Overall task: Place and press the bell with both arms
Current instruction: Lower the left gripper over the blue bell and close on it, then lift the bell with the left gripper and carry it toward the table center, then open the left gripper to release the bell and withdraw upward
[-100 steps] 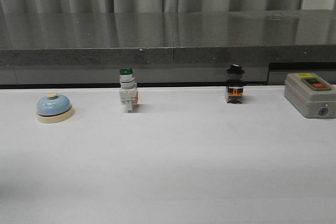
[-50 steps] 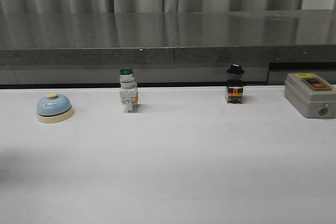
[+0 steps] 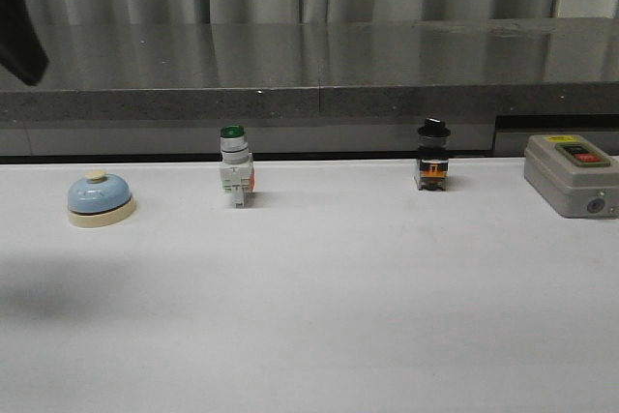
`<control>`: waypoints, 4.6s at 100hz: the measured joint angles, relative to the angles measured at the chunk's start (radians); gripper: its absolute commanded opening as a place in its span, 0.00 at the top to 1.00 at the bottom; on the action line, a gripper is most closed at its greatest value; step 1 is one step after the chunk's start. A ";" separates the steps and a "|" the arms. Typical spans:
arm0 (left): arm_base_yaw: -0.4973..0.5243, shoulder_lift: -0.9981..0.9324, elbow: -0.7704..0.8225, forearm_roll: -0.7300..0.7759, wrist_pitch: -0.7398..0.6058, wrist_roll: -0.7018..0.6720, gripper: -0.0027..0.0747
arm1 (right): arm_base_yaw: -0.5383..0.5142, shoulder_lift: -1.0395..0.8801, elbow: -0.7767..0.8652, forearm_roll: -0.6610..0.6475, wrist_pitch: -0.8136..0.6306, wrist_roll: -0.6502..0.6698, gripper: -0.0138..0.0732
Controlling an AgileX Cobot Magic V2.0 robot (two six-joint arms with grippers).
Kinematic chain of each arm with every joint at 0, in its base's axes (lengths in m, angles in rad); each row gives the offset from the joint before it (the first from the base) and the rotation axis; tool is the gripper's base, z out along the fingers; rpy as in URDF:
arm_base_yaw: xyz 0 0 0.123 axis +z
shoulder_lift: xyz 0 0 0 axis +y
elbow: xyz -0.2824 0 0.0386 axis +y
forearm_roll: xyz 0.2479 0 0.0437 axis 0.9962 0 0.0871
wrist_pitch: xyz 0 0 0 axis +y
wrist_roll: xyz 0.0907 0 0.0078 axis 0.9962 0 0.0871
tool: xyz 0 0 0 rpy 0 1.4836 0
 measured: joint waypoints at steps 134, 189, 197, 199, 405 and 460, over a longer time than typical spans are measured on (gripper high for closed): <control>-0.003 0.653 -0.392 0.049 -0.006 0.000 0.10 | 0.000 0.000 0.000 0.000 0.000 0.000 0.92; -0.003 0.656 -0.394 0.049 0.036 0.000 0.51 | 0.000 0.000 0.000 0.000 0.000 -0.002 0.92; -0.003 0.656 -0.394 0.049 0.045 0.000 0.51 | 0.000 0.000 0.000 0.000 0.000 -0.002 0.92; -0.003 0.656 -0.394 0.049 0.048 0.000 0.51 | 0.000 0.000 0.000 0.000 0.000 -0.002 0.92; -0.606 0.626 -0.394 0.013 0.124 0.002 0.21 | 0.000 0.000 0.000 0.000 0.000 -0.002 0.92; -0.535 0.342 -0.318 0.009 0.124 0.000 0.21 | 0.000 0.000 0.000 0.000 0.000 -0.002 0.92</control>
